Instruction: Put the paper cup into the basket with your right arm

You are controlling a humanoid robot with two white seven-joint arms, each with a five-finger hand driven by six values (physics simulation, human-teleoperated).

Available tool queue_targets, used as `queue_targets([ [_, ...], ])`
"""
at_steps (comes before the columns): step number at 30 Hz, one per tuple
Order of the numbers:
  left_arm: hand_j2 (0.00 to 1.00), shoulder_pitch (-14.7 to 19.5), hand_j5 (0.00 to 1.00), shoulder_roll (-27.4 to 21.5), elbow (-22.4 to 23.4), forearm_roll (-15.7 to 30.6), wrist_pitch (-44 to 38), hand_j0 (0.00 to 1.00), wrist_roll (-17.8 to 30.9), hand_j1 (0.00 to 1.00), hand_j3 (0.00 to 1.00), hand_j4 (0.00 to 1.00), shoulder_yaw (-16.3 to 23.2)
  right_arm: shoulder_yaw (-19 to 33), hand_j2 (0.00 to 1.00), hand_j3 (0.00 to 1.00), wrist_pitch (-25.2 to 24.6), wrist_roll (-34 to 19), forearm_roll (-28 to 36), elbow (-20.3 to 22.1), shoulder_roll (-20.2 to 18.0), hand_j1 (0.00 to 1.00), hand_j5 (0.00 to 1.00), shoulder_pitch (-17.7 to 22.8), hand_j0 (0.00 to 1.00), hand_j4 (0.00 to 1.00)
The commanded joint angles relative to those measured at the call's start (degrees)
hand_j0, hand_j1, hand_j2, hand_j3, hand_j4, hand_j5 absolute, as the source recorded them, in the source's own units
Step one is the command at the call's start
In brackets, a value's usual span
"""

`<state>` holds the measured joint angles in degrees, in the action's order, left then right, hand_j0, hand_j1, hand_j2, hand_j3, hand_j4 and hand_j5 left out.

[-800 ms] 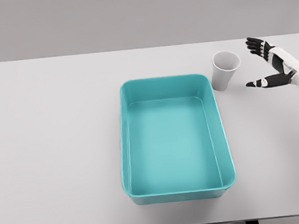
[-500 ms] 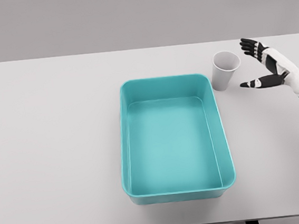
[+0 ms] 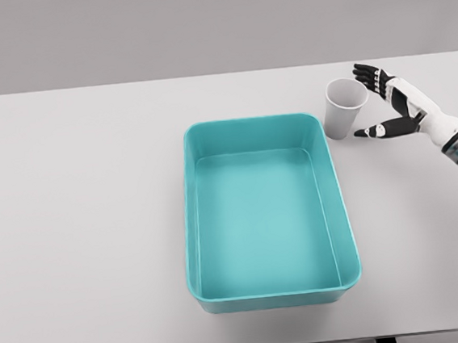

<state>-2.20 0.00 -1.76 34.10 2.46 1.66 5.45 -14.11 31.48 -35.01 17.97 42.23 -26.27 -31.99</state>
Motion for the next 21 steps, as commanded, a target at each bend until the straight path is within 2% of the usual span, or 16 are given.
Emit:
queue_targets([
  [1,1.0,0.0,1.0,0.0,0.0,0.0,0.0,1.0,0.01,1.0,1.0,1.0,0.0,0.05,1.0,1.0,-0.01,0.01,0.4,0.05,-0.01,1.0,1.0,0.0,1.0,1.0],
  [21,1.0,0.0,1.0,0.0,0.0,0.0,0.0,1.0,0.01,1.0,1.0,1.0,0.0,-2.06,1.0,1.0,-0.01,0.01,0.22,0.05,0.78,1.0,1.0,-1.32,1.0,1.0],
])
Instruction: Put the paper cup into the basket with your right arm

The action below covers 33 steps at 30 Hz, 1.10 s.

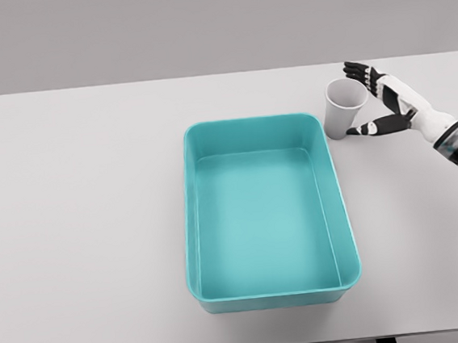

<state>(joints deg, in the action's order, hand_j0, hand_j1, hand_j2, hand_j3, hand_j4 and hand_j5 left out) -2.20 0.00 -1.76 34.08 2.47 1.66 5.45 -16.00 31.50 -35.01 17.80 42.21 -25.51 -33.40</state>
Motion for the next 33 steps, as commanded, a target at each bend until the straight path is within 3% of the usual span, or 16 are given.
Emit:
queue_targets([
  [1,1.0,0.0,1.0,0.0,0.0,0.02,-0.01,1.0,0.01,1.0,1.0,1.0,0.0,-0.87,1.0,1.0,-0.04,0.01,0.39,0.07,0.03,1.0,1.0,-0.09,1.0,1.0],
  [9,1.0,0.0,1.0,0.0,0.0,0.02,-0.01,1.0,0.01,1.0,1.0,1.0,0.0,-1.14,1.0,1.0,0.14,0.01,0.39,0.07,0.9,1.0,1.0,-0.26,1.0,1.0],
  [13,1.0,0.0,1.0,0.0,0.0,0.02,-0.01,1.0,0.01,1.0,1.0,1.0,0.0,-1.14,0.93,0.93,0.49,0.01,0.39,0.16,1.08,0.93,0.93,-0.26,0.93,0.93],
  [18,1.0,0.0,1.0,0.0,0.0,0.02,-0.01,1.0,0.01,1.0,1.0,1.0,0.0,-1.05,0.72,0.72,2.16,0.01,-0.66,0.16,1.52,0.72,0.72,-0.26,0.72,0.72],
  [19,1.0,0.0,1.0,0.0,0.0,0.02,-0.01,1.0,0.01,1.0,1.0,1.0,0.0,-0.7,0.53,0.53,3.21,0.01,-0.57,0.25,1.61,0.53,0.53,-0.18,0.53,0.53],
  [20,1.0,0.0,1.0,0.0,0.0,0.02,-0.01,1.0,0.01,1.0,1.0,1.0,0.0,0.26,0.43,0.43,3.5,0.01,-0.14,-0.02,2.04,0.43,0.43,-0.18,0.43,0.43],
  [21,1.0,0.0,1.0,0.0,0.0,0.02,-0.01,1.0,0.01,1.0,1.0,1.0,0.0,2.02,0.43,0.43,3.5,0.01,-0.4,-0.46,3.45,0.43,0.43,-0.18,0.43,0.43],
  [27,1.0,0.0,1.0,0.0,0.0,0.02,-0.01,1.0,0.01,1.0,1.0,1.0,0.0,2.99,0.43,0.43,3.5,0.01,-0.57,-1.51,3.45,0.43,0.43,-0.26,0.43,0.43],
  [33,1.0,0.0,1.0,0.0,0.0,0.02,-0.01,1.0,0.01,1.0,1.0,1.0,0.0,3.26,0.44,0.44,3.5,0.01,-1.28,1.82,2.57,0.44,0.44,-0.44,0.44,0.44],
])
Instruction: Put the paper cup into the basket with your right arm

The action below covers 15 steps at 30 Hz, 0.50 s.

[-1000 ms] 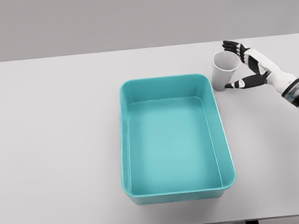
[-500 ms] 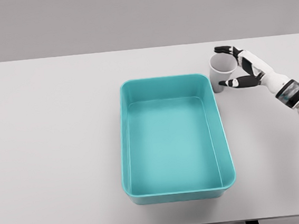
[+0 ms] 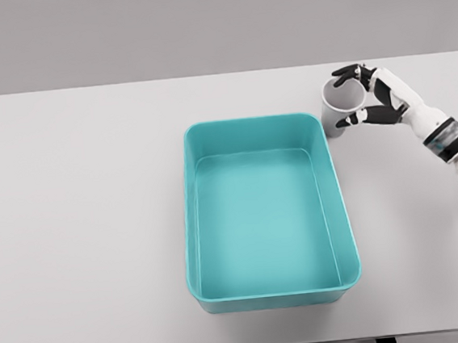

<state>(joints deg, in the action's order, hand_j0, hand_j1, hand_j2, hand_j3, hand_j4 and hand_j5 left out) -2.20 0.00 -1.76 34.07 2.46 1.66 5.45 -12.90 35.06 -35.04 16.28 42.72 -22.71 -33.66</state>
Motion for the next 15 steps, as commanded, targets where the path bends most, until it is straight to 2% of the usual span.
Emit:
queue_targets([
  [1,1.0,0.0,1.0,0.0,0.01,0.03,0.0,1.0,0.01,1.0,1.0,1.0,0.0,0.15,0.45,0.45,-0.06,0.04,0.24,3.24,-0.93,0.45,0.45,0.0,0.45,0.45],
  [5,1.0,0.0,1.0,0.0,0.01,-0.06,0.0,1.0,0.01,1.0,1.0,1.0,0.0,0.33,0.45,0.45,-0.06,0.04,0.24,6.94,-3.22,0.45,0.45,0.53,0.45,0.45],
  [9,1.0,0.0,1.0,0.0,0.01,0.03,0.0,1.0,0.01,1.0,1.0,1.0,0.0,0.77,0.45,0.45,-0.06,0.04,0.33,11.86,-3.92,0.45,0.45,0.88,0.45,0.45],
  [12,1.0,0.0,1.0,0.0,0.01,0.03,0.0,1.0,0.01,1.0,1.0,1.0,0.0,2.79,0.46,0.46,-0.06,0.04,0.33,19.59,-4.18,0.46,0.46,3.43,0.46,0.46],
  [14,1.0,0.0,1.0,0.0,0.01,0.03,0.08,1.0,0.01,1.0,1.0,1.0,0.0,3.14,0.46,0.46,-0.52,0.04,0.33,25.04,-6.03,0.46,0.46,5.1,0.46,0.46],
  [15,1.0,0.0,1.0,0.0,0.01,0.03,0.0,1.0,0.01,1.0,1.0,1.0,0.0,4.89,0.46,0.46,-1.22,0.04,0.42,27.94,-6.12,0.46,0.46,6.5,0.46,0.46],
])
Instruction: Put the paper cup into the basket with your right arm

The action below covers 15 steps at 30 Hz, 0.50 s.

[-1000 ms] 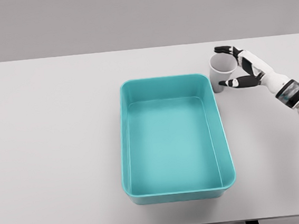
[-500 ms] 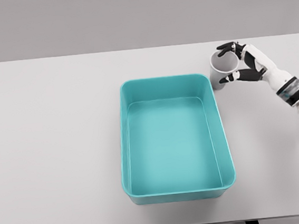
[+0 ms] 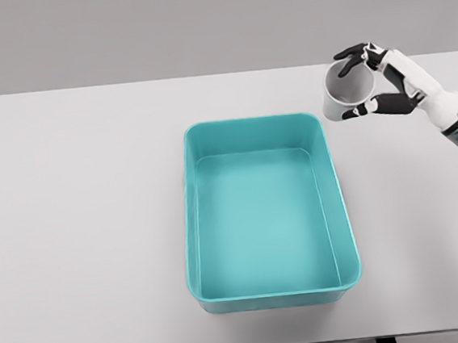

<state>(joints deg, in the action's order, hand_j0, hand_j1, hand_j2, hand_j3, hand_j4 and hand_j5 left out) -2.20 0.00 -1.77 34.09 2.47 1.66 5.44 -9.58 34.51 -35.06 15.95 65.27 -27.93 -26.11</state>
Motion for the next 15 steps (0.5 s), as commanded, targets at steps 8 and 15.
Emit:
queue_targets([
  [8,1.0,0.0,1.0,0.0,0.01,-0.08,-0.01,1.0,0.01,1.0,1.0,1.0,0.01,6.76,0.46,0.46,-6.82,0.06,0.66,24.72,-2.39,0.46,0.46,4.57,0.46,0.46],
  [15,1.0,0.0,1.0,0.0,0.01,0.01,-0.01,1.0,0.01,1.0,1.0,1.0,0.01,1.23,0.46,0.46,-5.77,0.06,0.4,29.3,-1.77,0.46,0.46,4.31,0.46,0.46],
])
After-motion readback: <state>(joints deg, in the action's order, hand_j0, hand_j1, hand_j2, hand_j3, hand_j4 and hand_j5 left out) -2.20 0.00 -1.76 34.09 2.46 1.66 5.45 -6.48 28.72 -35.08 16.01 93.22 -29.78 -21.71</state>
